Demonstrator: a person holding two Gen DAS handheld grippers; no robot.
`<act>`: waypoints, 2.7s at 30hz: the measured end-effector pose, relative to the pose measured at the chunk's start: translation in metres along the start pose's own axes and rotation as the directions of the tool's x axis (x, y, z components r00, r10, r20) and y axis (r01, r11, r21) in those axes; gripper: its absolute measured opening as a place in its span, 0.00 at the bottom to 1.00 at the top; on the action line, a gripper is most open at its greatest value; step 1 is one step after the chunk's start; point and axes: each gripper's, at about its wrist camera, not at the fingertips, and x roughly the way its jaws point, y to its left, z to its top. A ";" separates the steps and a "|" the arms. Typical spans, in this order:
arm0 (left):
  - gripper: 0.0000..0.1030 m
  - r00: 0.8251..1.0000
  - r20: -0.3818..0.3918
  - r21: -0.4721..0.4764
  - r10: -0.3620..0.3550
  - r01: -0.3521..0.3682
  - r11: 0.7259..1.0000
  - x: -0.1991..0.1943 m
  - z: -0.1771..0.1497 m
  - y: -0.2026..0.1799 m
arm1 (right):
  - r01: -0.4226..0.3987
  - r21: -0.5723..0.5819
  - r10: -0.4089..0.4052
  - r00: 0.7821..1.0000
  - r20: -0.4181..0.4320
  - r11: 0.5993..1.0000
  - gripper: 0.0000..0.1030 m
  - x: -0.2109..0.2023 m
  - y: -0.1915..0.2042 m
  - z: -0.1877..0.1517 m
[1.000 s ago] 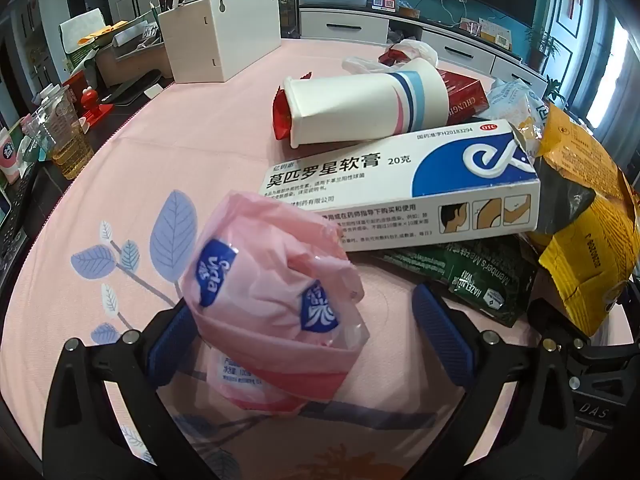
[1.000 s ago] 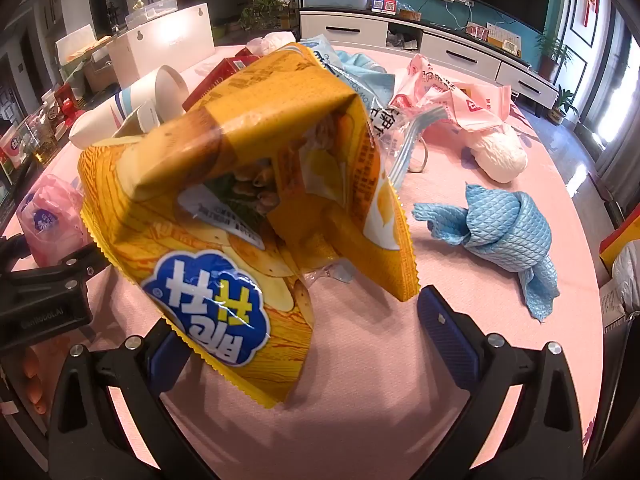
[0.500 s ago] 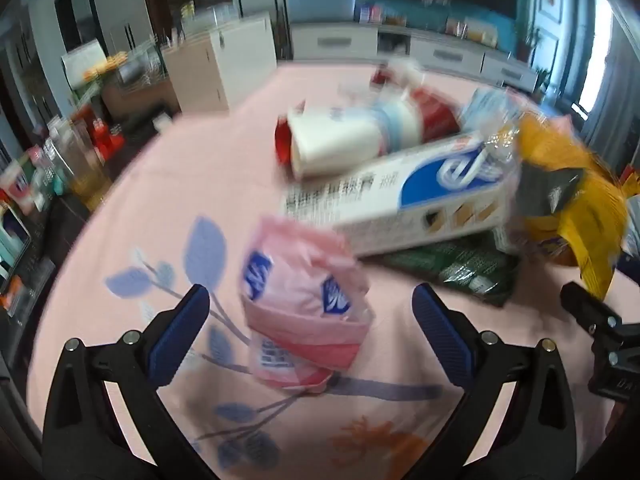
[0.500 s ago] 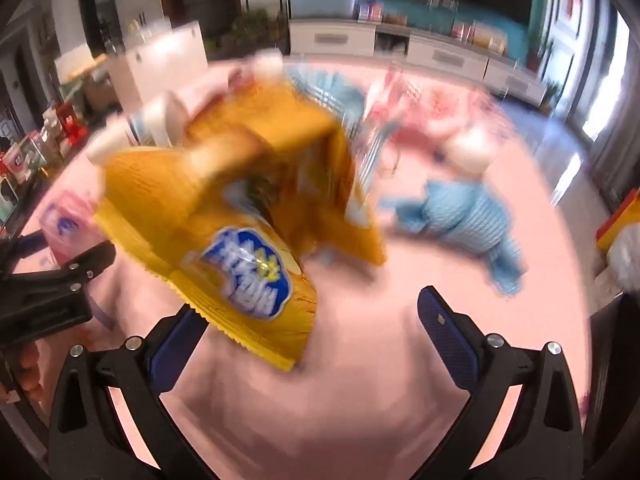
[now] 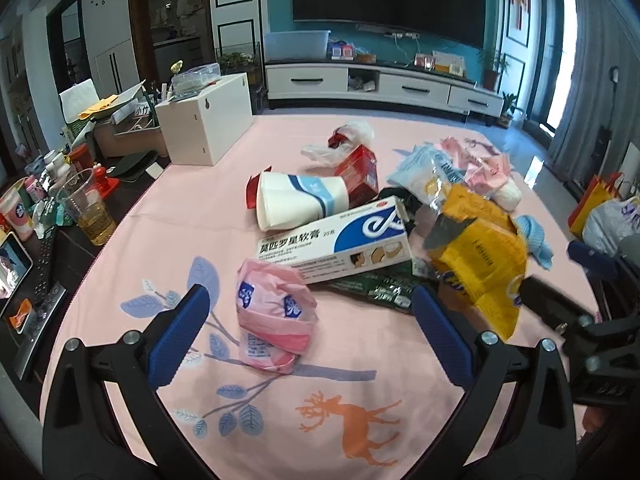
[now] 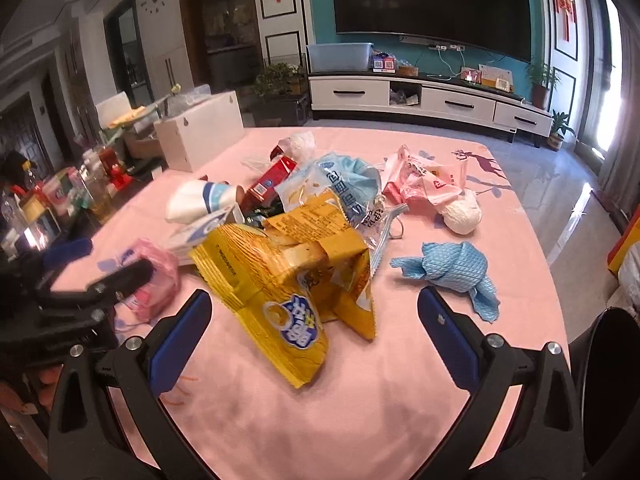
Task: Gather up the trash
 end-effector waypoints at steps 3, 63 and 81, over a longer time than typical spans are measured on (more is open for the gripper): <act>0.98 1.000 0.001 -0.006 -0.004 0.004 1.000 -0.002 0.000 0.001 | 0.006 0.026 -0.005 1.000 -0.021 1.000 0.98 -0.002 0.000 0.002; 0.98 0.975 -0.065 -0.132 -0.210 0.200 0.971 0.007 0.045 0.034 | 0.034 0.123 -0.020 0.994 -0.112 0.992 0.98 0.005 -0.019 0.045; 0.98 0.973 -0.076 -0.145 -0.217 0.205 0.968 0.006 0.045 0.036 | 0.033 0.114 -0.017 0.991 -0.135 0.993 0.98 0.012 -0.014 0.042</act>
